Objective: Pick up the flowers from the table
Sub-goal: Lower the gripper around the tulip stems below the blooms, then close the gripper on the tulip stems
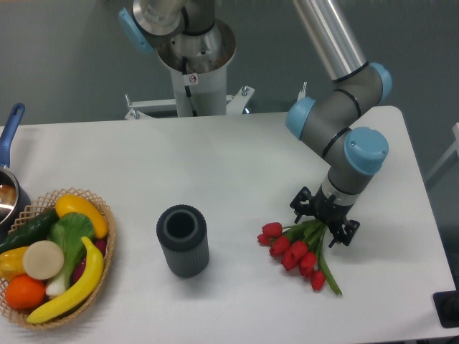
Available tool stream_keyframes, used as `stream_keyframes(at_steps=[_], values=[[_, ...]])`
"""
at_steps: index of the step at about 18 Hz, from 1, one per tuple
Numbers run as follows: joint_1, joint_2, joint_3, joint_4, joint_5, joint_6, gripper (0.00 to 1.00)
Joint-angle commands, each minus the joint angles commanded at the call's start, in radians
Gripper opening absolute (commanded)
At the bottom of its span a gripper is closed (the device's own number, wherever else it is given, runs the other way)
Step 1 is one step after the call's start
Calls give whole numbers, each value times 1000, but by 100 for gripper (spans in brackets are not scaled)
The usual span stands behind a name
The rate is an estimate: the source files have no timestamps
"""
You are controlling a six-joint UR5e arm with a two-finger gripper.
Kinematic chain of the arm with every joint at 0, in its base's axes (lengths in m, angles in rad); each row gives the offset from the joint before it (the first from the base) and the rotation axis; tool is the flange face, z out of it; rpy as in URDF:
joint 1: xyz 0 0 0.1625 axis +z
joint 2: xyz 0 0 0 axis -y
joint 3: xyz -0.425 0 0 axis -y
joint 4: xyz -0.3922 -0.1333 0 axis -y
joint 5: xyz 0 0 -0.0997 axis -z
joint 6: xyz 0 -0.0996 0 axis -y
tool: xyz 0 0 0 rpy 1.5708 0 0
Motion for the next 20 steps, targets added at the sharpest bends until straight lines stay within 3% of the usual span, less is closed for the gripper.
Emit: stream_keyframes(at_steps=[4,7,20], values=[[0,0,-3,2,0,2,100],[0,2,-6,2,0,-2,81],[0,5,2,6,0,-9,52]])
